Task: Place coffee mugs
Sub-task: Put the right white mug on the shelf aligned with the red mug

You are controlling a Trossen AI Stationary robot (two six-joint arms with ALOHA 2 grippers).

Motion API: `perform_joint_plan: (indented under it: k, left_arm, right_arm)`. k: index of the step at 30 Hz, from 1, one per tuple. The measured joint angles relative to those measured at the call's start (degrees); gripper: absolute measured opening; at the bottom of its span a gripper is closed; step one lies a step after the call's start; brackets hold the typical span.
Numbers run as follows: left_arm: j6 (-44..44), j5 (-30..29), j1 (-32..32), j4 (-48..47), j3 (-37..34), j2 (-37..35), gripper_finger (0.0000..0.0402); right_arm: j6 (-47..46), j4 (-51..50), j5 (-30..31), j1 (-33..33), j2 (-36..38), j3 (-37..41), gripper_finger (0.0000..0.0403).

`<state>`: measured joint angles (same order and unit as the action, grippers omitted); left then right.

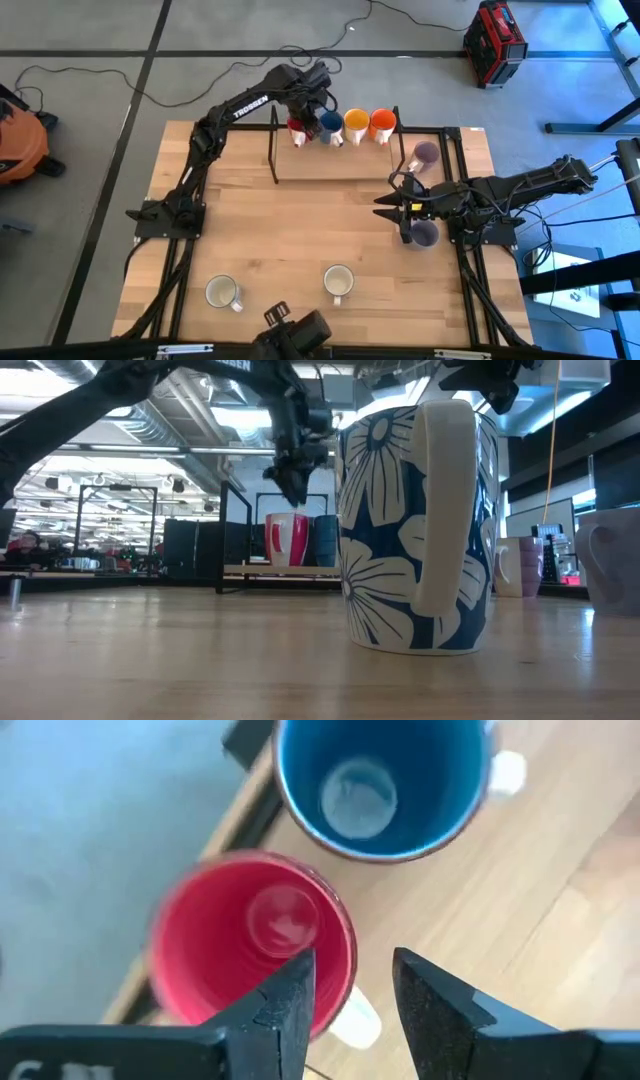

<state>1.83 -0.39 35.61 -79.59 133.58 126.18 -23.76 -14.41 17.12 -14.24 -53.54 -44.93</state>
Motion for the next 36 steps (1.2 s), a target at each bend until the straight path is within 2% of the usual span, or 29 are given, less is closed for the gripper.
perform_joint_plan:
  k: [8, 16, 27, 36]
  left_arm:
    - [2.7, -1.5, -3.8, 3.0, 0.6, -8.5, 0.0132]
    - [4.2, -1.4, -12.8, 5.8, 0.6, -14.9, 0.0132]
    - [2.2, 0.3, -27.0, 7.4, 0.3, -17.4, 0.0132]
    - [1.7, 0.1, -37.7, 13.7, -6.1, -17.4, 0.0132]
  right_arm:
    - [0.0, 0.1, 0.4, 0.0, 0.0, 0.0, 0.0133]
    - [-0.1, 0.0, 0.2, -0.1, 0.0, 0.0, 0.0133]
    - [-0.3, 0.7, -1.7, -0.1, 0.0, 0.0, 0.0133]
    - [-0.1, 0.8, -1.7, 0.0, 0.0, 0.0, 0.0133]
